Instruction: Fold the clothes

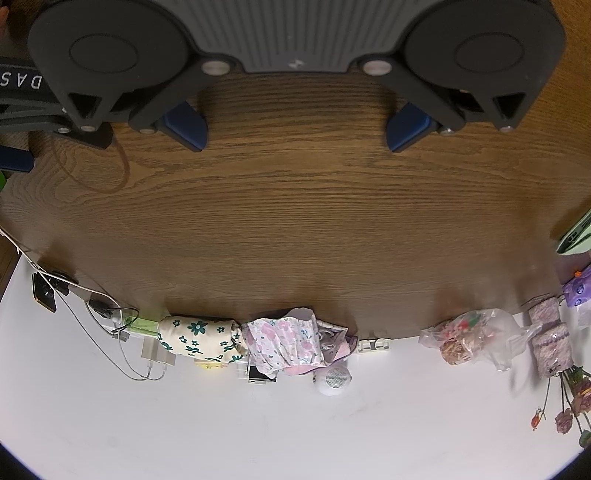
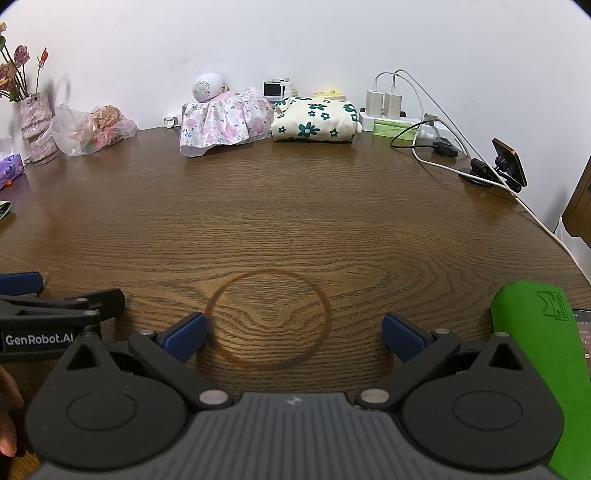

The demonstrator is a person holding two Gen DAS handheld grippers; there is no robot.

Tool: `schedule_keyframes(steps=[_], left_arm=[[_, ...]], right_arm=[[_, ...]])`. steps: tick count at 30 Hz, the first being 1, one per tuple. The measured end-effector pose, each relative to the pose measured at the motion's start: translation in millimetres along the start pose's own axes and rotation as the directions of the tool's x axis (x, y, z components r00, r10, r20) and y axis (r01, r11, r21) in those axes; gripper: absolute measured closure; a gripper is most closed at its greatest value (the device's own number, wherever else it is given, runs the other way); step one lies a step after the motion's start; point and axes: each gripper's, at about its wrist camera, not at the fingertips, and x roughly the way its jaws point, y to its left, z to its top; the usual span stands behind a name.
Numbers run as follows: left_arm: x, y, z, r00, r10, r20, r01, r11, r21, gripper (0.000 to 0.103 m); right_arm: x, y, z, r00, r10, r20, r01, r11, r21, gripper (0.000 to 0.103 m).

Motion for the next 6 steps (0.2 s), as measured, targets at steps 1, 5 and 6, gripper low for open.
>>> schedule_keyframes(steps=[1, 5, 6], left_arm=[[-0.1, 0.2, -0.1, 1.0, 0.0, 0.0, 0.0, 1.0, 0.0, 0.0], [-0.3, 0.7, -0.2, 1.0, -0.001, 0.0, 0.001, 1.0, -0.001, 0.0], [-0.2, 0.8, -0.1, 1.0, -0.001, 0.0, 0.001, 1.0, -0.001, 0.0]], right_arm=[[0.0, -0.2, -0.1, 1.0, 0.0, 0.0, 0.0, 1.0, 0.0, 0.001], [0.2, -1.1, -0.2, 1.0, 0.002, 0.001, -0.002, 1.0, 0.001, 0.001], [0.4, -1.1, 0.0, 1.0, 0.002, 0.0, -0.002, 1.0, 0.001, 0.001]])
